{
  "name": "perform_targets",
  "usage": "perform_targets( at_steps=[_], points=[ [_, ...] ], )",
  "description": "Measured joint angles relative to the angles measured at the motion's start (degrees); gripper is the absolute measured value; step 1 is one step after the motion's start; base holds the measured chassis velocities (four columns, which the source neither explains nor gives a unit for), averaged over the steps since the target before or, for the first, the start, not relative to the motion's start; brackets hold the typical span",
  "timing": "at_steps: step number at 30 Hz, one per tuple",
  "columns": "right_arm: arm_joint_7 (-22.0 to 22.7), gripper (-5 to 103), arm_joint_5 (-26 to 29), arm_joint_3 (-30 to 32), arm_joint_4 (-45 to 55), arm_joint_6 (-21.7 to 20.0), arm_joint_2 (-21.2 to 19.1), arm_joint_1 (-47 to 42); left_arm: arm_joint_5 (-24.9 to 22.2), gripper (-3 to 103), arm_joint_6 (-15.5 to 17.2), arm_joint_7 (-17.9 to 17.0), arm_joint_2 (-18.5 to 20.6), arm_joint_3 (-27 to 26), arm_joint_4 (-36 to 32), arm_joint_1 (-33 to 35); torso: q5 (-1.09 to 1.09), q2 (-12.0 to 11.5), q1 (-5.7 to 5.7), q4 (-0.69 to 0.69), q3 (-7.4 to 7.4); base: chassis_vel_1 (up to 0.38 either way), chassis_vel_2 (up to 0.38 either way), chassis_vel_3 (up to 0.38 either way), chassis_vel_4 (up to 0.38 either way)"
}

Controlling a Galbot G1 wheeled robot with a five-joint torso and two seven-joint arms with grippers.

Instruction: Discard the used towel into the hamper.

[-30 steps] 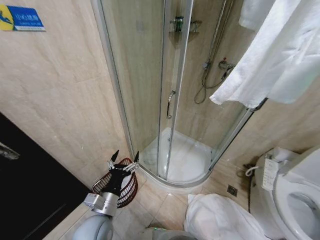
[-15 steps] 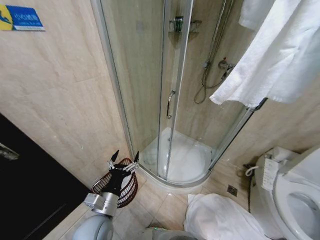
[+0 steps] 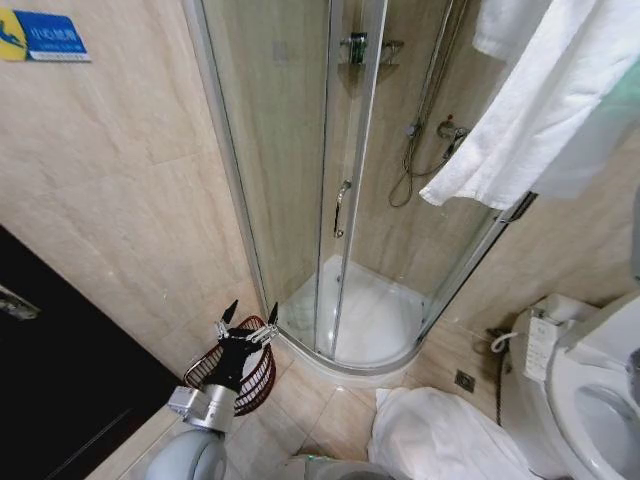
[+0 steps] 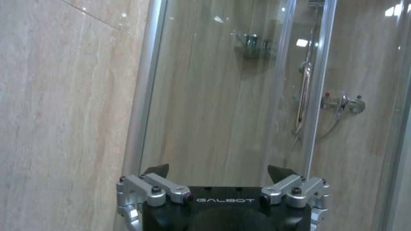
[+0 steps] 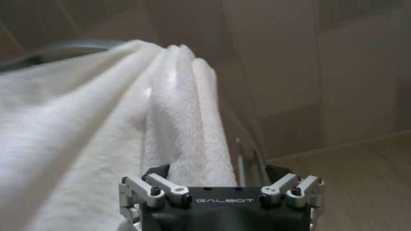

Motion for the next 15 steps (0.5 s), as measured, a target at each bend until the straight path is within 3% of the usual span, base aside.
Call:
perform_targets(
  at_steps=[5,7,11,15],
  points=[
    [-2.69,100,6.57,-1.16,-1.32,-0.50,-0.45,1.02,0.00,100,0.00,0.00,0.00,0.00,0.00,0.00,0.00,0.00,-0.01,-0.01,0.00,0.000,0.000,0.000,0.000],
    [-3.16,100,13.45,-2.95,-0.28,-1.46,0.16,1.21,0.00,100,0.00,0.00,0.00,0.00,0.00,0.00,0.00,0.00,0.00,0.03,0.00,0.000,0.000,0.000,0.000],
    [-2.74,100,19.82,-4.95,3.44,-2.76,1.58,1.31,0.00,100,0.00,0.00,0.00,0.00,0.00,0.00,-0.03,0.00,0.00,0.03,0.00,0.000,0.000,0.000,0.000],
    [-2.67,99,22.27,-7.46,6.00,-3.03,2.83,2.57,0.00,100,0.00,0.00,0.00,0.00,0.00,0.00,-0.02,0.00,0.00,0.02,0.00,0.000,0.000,0.000,0.000]
  ],
)
